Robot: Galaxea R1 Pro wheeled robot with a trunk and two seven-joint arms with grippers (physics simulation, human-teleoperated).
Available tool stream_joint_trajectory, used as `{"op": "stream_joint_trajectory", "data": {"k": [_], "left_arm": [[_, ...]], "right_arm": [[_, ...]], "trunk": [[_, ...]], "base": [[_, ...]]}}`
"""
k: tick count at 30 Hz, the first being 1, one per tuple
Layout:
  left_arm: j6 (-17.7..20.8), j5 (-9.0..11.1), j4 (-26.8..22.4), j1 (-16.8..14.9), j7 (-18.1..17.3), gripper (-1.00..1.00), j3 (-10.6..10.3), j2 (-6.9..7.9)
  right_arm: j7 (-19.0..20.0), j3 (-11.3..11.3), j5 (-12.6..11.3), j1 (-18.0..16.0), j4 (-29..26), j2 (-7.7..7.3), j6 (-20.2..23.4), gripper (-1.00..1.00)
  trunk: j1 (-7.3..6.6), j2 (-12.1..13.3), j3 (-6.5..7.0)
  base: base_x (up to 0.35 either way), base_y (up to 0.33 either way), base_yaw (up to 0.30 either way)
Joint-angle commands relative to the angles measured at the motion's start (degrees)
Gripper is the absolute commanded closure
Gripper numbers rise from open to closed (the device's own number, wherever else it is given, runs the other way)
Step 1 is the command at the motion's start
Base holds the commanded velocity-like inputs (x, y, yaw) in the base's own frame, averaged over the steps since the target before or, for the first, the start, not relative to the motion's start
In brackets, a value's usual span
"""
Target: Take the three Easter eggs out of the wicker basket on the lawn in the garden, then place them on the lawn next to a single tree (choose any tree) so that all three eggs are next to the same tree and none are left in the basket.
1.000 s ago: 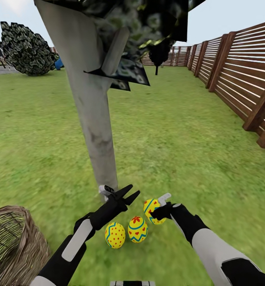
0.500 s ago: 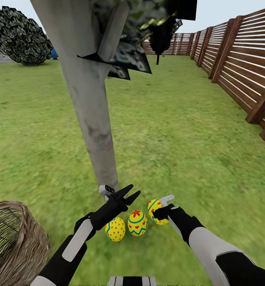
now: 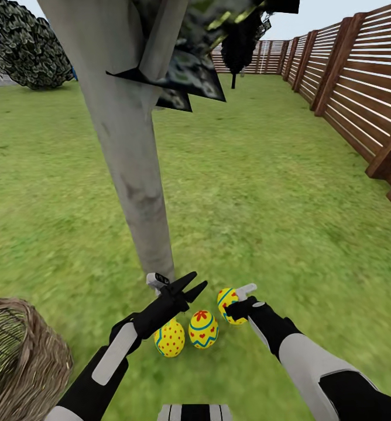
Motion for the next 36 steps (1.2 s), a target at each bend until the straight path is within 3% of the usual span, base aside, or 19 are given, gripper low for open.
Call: {"op": "stream_joint_trajectory", "data": {"k": [1,6,15,21,28,36], "left_arm": [[0.4,0.43,0.02,-0.03,0.02,-1.0,-0.04,-0.01],[0.4,0.43,-0.07,-0.03,-0.09,-1.0,-0.09,-0.04],[0.39,0.43,-0.09,-0.03,-0.06,-1.0,-0.13,-0.05],[0.35,0.43,-0.07,-0.03,-0.06,-1.0,-0.1,-0.05],[0.32,0.43,-0.07,-0.03,-0.06,-1.0,-0.11,-0.07],[0.31,0.43,-0.07,-0.03,-0.06,-1.0,-0.1,-0.09]], "right_arm": [[0.23,-0.04,0.61,0.0,-0.13,-0.04,0.36,1.0],[0.07,-0.11,0.54,0.0,-0.13,-0.07,0.35,1.0],[-0.35,-0.05,0.52,0.0,-0.06,0.08,-0.59,1.0],[-4.37,0.04,0.54,0.06,-0.04,0.26,-0.96,1.0],[-4.51,0.13,0.52,0.09,-0.04,0.26,-0.99,1.0],[-4.51,0.15,0.51,0.09,0.48,0.26,-4.1,1.0]], "trunk": [[0.02,-0.01,-0.04],[0.02,-0.01,-0.04],[0.25,-0.13,-2.04],[0.41,-0.21,-3.37],[0.59,-0.31,-4.92],[0.79,-0.42,-6.69]], "base": [[0.326,0.0,0.0],[0.134,0.0,0.0],[0.002,0.0,0.0],[0.0,0.0,0.0],[0.0,0.0,0.0],[0.0,0.0,0.0]]}}
